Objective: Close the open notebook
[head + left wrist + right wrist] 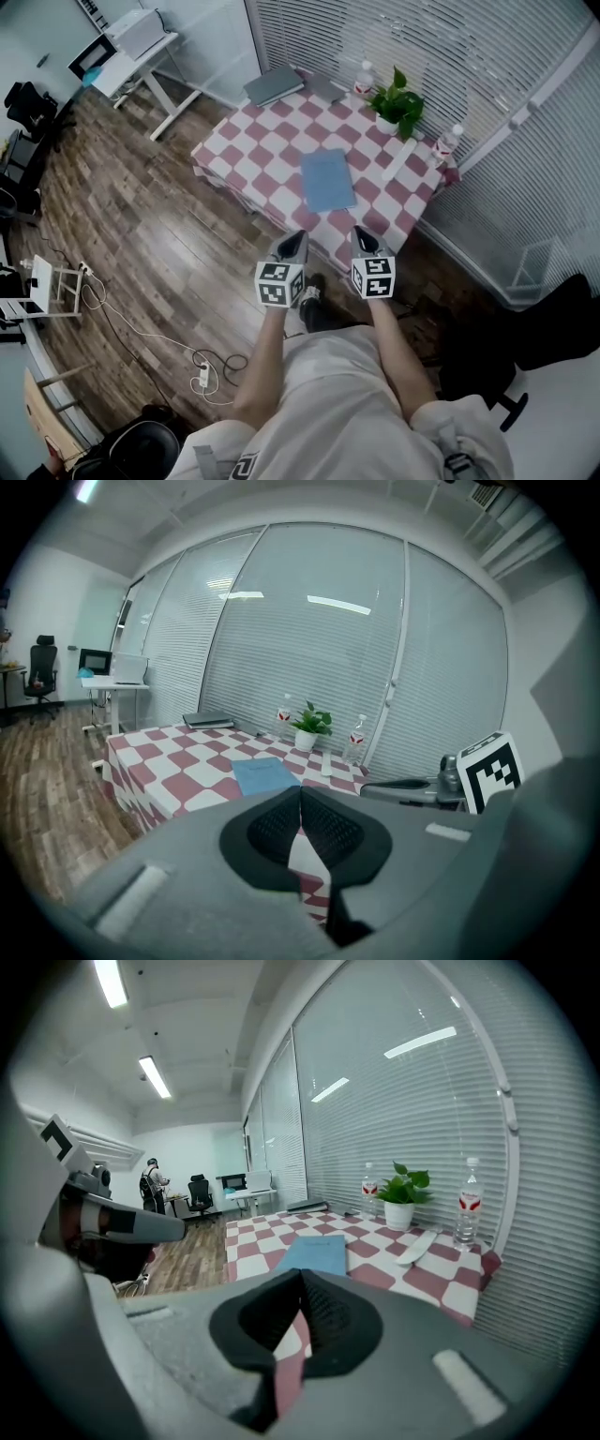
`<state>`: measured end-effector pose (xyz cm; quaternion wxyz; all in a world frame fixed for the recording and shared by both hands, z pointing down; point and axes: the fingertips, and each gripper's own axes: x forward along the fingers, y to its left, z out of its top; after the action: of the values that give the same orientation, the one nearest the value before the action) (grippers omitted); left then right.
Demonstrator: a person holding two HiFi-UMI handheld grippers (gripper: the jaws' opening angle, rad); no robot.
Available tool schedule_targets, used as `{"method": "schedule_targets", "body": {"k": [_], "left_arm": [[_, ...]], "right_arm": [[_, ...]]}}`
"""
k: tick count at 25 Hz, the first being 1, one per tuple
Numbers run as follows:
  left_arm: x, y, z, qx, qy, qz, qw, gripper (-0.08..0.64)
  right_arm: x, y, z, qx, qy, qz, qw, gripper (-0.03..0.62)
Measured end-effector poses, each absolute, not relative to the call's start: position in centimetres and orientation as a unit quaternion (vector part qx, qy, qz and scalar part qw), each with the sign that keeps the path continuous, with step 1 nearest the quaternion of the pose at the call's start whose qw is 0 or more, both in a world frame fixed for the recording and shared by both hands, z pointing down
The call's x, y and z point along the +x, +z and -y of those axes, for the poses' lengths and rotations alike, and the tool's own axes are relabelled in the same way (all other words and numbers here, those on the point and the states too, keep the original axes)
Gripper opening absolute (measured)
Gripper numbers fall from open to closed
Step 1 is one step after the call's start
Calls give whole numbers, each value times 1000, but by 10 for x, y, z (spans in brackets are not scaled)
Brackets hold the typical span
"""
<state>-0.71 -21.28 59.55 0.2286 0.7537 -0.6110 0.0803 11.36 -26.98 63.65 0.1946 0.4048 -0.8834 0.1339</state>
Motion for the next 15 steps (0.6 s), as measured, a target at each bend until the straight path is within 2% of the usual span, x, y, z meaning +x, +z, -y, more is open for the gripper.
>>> {"method": "schedule_targets", "body": {"k": [8, 15], "left_arm": [[3, 600, 208, 738, 64, 627, 243, 8], [16, 590, 201, 733, 66, 638, 227, 8]], "right_arm": [[133, 636, 229, 372, 133, 898, 193, 0], [156, 627, 220, 389, 124, 893, 187, 0]]}}
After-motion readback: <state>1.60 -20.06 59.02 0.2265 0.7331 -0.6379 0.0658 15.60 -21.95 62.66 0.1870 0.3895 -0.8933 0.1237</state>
